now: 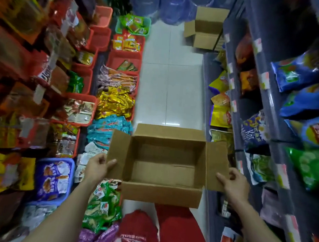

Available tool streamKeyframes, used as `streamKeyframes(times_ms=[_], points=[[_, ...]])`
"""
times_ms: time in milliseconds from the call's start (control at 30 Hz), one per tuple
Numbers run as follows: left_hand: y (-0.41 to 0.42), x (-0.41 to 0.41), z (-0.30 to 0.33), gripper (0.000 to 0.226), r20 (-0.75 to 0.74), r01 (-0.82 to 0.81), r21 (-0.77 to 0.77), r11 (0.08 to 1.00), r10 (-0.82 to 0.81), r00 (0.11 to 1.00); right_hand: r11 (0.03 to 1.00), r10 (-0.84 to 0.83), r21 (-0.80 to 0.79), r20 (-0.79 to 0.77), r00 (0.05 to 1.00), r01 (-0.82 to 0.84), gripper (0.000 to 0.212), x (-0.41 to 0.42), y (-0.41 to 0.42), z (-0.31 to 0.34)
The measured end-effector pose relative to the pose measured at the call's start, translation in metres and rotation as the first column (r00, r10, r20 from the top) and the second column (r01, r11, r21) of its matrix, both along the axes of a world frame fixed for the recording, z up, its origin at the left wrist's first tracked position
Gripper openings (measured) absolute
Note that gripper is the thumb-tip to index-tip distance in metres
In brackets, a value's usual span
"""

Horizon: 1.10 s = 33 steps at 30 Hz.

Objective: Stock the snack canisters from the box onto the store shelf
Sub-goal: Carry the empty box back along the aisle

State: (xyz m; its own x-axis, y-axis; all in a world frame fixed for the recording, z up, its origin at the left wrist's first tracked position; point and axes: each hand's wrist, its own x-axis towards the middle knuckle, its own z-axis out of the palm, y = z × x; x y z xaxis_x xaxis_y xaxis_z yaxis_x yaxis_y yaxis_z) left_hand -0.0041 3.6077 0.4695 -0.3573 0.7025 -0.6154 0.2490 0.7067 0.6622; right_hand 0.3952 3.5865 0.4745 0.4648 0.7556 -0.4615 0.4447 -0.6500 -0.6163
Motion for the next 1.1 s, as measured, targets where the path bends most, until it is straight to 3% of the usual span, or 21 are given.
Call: streamKeyframes(times_ms=[133, 233, 333, 567, 667, 767, 1100], points=[[0.040, 0.005, -0.048, 0.023, -0.008, 0.002, -0.047, 0.999, -0.002, 1.000, 0.997, 0.041, -0.065, -0.029, 0.999, -0.043, 0.017, 0.011, 0.046, -0.045], [0.062, 0.006, -0.093, 0.013, 0.024, 0.040, -0.113, 0.993, -0.038, 0.999, 0.993, 0.072, -0.088, -0.031, 0.997, -0.074, 0.025, 0.018, 0.071, -0.089], [0.085, 0.005, -0.151, 0.016, 0.017, 0.058, -0.159, 0.986, -0.056, 0.998, 0.988, 0.093, -0.118, -0.048, 0.994, -0.098, 0.011, 0.024, 0.094, -0.148], [0.125, 0.006, -0.285, 0.016, 0.055, 0.086, -0.192, 0.978, -0.077, 0.996, 0.970, 0.185, -0.150, -0.055, 0.981, -0.192, 0.003, 0.026, 0.124, -0.291], [0.134, -0.002, -0.340, 0.007, 0.081, 0.112, -0.238, 0.965, -0.095, 0.992, 0.956, 0.214, -0.198, -0.029, 0.976, -0.216, 0.007, 0.027, 0.135, -0.350], [0.134, -0.008, -0.382, 0.019, 0.125, 0.117, -0.277, 0.954, -0.085, 0.989, 0.944, 0.244, -0.236, 0.024, 0.970, -0.231, 0.015, 0.025, 0.144, -0.392], [0.123, -0.022, -0.445, 0.015, 0.146, 0.063, -0.311, 0.948, -0.018, 0.989, 0.940, 0.192, -0.299, 0.060, 0.979, -0.166, 0.037, 0.015, 0.149, -0.442]])
